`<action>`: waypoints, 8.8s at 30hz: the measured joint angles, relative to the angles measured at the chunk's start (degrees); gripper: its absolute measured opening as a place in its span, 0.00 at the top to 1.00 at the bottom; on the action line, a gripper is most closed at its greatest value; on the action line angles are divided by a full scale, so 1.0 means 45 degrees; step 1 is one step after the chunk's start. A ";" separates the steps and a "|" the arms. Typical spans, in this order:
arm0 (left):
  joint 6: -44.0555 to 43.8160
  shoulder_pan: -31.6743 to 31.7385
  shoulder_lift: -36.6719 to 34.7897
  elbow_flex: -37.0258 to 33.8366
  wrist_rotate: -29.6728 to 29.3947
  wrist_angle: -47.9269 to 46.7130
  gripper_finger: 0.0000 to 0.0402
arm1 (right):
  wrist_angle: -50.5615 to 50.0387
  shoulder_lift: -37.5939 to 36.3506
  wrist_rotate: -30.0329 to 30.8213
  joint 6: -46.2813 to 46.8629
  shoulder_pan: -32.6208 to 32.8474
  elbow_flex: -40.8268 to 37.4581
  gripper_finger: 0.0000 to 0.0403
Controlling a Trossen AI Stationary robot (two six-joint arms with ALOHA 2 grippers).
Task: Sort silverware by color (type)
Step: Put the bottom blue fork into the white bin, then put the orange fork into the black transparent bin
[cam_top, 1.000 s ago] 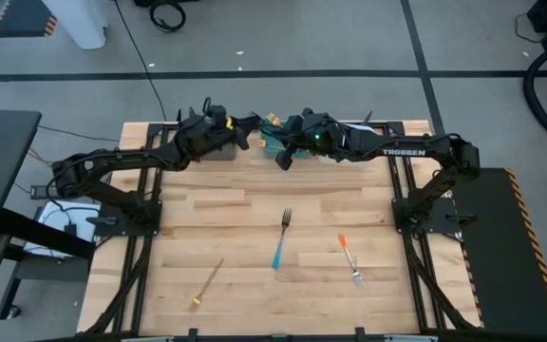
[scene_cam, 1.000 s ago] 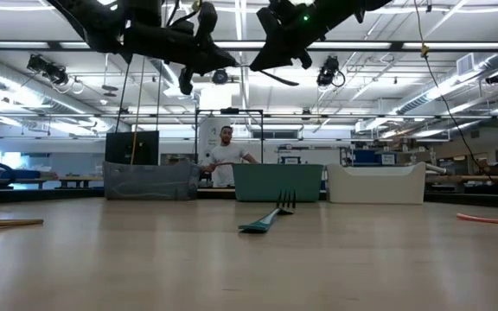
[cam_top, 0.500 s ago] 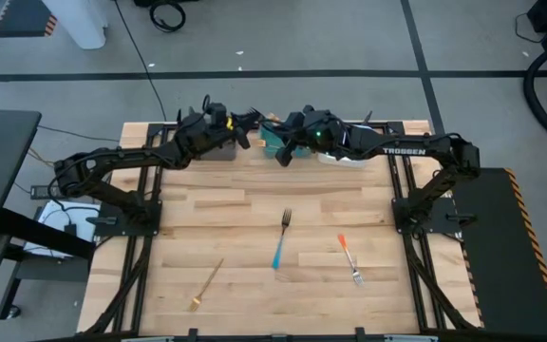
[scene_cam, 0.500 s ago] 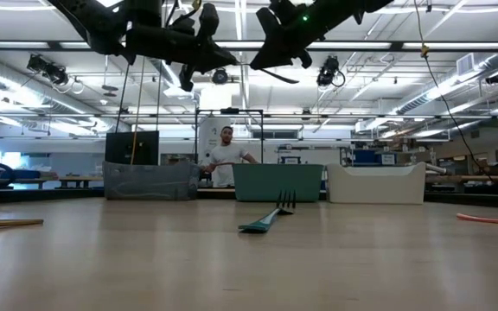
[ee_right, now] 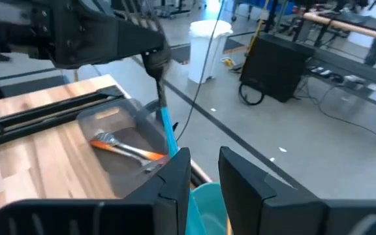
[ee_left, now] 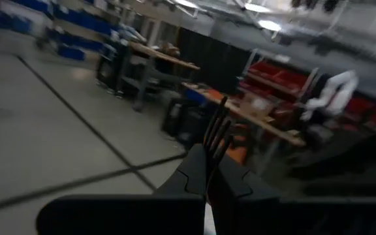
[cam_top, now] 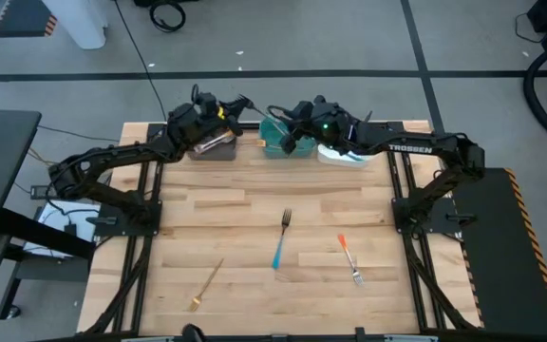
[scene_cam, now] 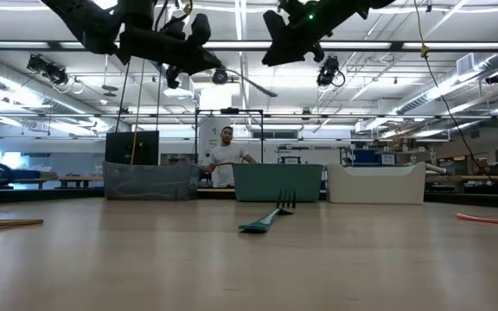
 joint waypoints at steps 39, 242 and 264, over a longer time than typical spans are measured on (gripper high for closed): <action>0.2520 -0.0535 -0.2114 0.0000 0.1404 -0.2369 0.99 | -0.1254 -0.1440 -0.6377 -0.1385 -0.1497 0.0005 0.78; -0.2856 -0.3632 -0.0206 0.0869 0.1521 -0.4350 0.79 | 0.1476 0.0244 -0.1254 0.6659 0.2440 -0.2176 0.99; -0.1282 -0.2957 0.0347 0.0879 0.2016 -0.3634 0.97 | 0.1596 0.0806 -0.2029 0.6363 0.2151 -0.1763 0.91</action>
